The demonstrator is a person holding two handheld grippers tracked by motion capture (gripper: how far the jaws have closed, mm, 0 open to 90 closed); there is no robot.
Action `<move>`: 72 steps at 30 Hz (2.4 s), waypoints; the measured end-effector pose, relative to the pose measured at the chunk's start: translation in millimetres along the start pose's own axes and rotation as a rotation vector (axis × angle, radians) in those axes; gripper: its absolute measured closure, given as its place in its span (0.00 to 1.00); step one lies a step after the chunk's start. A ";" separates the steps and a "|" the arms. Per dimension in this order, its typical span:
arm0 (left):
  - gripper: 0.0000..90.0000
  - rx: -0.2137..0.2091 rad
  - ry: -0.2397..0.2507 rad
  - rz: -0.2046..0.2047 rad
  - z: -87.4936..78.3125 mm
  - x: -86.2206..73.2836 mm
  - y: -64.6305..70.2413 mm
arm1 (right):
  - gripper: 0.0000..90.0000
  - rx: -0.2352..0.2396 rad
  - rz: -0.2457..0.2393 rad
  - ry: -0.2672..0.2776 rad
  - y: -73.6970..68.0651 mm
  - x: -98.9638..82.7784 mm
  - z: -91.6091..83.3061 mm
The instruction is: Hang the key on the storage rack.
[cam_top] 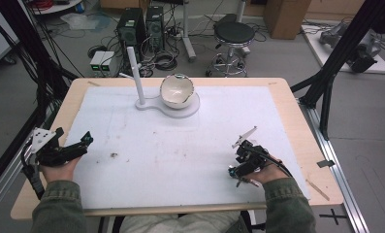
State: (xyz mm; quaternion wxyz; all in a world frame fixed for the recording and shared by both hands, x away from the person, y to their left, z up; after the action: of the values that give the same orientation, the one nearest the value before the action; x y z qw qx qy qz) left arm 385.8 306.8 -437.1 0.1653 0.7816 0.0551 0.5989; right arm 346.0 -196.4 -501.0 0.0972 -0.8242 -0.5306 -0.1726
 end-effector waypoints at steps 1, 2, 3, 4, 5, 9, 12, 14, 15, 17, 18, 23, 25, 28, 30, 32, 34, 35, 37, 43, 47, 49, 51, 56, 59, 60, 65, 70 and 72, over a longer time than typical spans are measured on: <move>0.02 0.001 0.000 0.000 0.0 0.1 -0.1 | 0.47 0.000 0.000 0.000 0.0 0.0 0.0; 0.02 0.001 -0.001 0.000 0.0 -0.1 -0.1 | 0.48 0.003 -0.004 -0.008 -0.8 -0.4 0.4; 0.02 0.001 -0.001 0.000 0.1 -0.2 -0.1 | 0.49 -0.001 -0.005 -0.014 -0.8 -0.7 1.0; 0.02 0.000 -0.001 0.001 0.1 -0.2 0.0 | 0.50 -0.007 -0.011 -0.027 0.1 -1.9 2.3; 0.02 0.000 -0.001 0.001 0.2 -0.2 0.2 | 0.50 -0.007 -0.011 -0.027 0.1 -1.9 2.3; 0.02 0.002 0.001 -0.001 0.8 -0.3 0.4 | 0.61 -0.003 -0.022 -0.052 -1.5 -4.0 5.2; 0.02 0.002 0.001 -0.002 0.7 -0.3 0.3 | 0.66 -0.019 -0.029 -0.065 -0.4 -4.1 5.3; 0.02 0.000 -0.003 0.003 0.9 -0.7 0.6 | 0.85 -0.014 -0.035 -0.080 -0.5 -3.8 4.8; 0.02 0.000 -0.004 0.004 1.0 -0.8 0.7 | 0.87 -0.010 -0.030 -0.085 -0.5 -3.8 4.6; 0.02 -0.002 -0.004 0.003 1.2 -1.0 1.1 | 0.90 -0.018 -0.030 -0.090 -1.2 -4.0 4.1; 0.02 -0.002 -0.004 0.003 1.2 -1.0 1.1 | 0.90 -0.011 -0.032 -0.086 -2.0 -3.7 3.9; 0.02 -0.001 -0.002 0.003 1.2 -0.5 0.5 | 0.90 0.012 -0.010 -0.049 -4.0 -2.9 1.3; 0.02 -0.002 -0.003 0.001 1.4 -0.7 0.7 | 0.90 -0.012 -0.013 -0.016 -2.8 0.4 -3.5; 0.02 -0.004 -0.001 0.002 1.5 -0.4 0.8 | 0.90 -0.049 -0.015 0.054 1.9 4.2 -11.1; 0.02 -0.002 0.003 -0.001 1.7 0.0 0.6 | 0.90 -0.069 0.002 0.112 5.6 6.1 -17.8; 0.02 0.000 0.002 -0.001 1.7 -0.1 0.2 | 0.90 -0.084 0.008 0.141 8.2 7.5 -21.5; 0.02 0.000 0.003 0.001 1.5 -0.1 0.3 | 0.90 -0.097 0.017 0.164 9.6 9.7 -23.8; 0.02 0.000 0.003 0.001 1.2 0.0 0.3 | 0.90 -0.107 0.018 0.172 10.9 10.7 -25.2; 0.02 0.002 0.003 0.003 0.7 0.0 -0.3 | 0.90 -0.130 0.028 0.201 12.6 12.1 -29.7; 0.02 0.001 -0.001 0.001 1.9 -0.4 -1.5 | 0.90 -0.154 0.107 0.337 14.4 17.0 -50.4; 0.02 0.002 -0.002 0.003 2.3 -0.7 -1.1 | 0.93 -0.161 0.127 0.391 11.6 22.6 -59.2; 0.02 0.004 0.000 0.001 2.3 -0.6 -1.2 | 0.93 -0.152 0.130 0.395 10.4 24.3 -60.1; 0.02 0.004 -0.001 0.000 2.5 -0.7 -1.3 | 0.94 -0.154 0.118 0.395 8.5 28.5 -61.1; 0.02 0.002 -0.001 0.000 2.2 -0.7 -1.3 | 0.94 -0.148 0.128 0.424 4.6 45.5 -66.6; 0.02 -0.001 0.000 -0.004 2.5 -0.4 -1.4 | 0.94 -0.143 0.118 0.437 2.7 53.5 -69.3; 0.02 -0.002 0.000 -0.005 2.6 -0.4 -1.5 | 0.94 -0.144 0.114 0.440 2.6 56.0 -70.1; 0.02 -0.006 0.002 -0.009 3.1 -0.2 -1.6 | 0.94 -0.131 0.114 0.460 2.6 71.4 -75.3; 0.02 -0.006 0.006 -0.010 3.6 0.3 -1.7 | 0.94 -0.127 0.118 0.477 3.8 81.2 -79.5; 0.02 -0.005 0.006 -0.008 3.7 0.3 -1.7 | 0.94 -0.121 0.123 0.485 4.4 83.9 -81.5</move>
State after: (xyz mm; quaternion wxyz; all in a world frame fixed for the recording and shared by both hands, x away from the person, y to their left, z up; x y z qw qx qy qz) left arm 389.5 307.9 -438.2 0.1693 0.7791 0.0574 0.6009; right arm 366.9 -155.6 -393.3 0.1825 -0.7936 -0.4294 -0.3904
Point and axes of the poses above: each handheld gripper's, and its own axes: z roughly forward along the jaws, x roughly out of its top, y roughly to its right, the point moved 10 cm from there along z, roughly forward along the jaws, and after that the axes turned 14 degrees about -z, right-handed, at the moved point
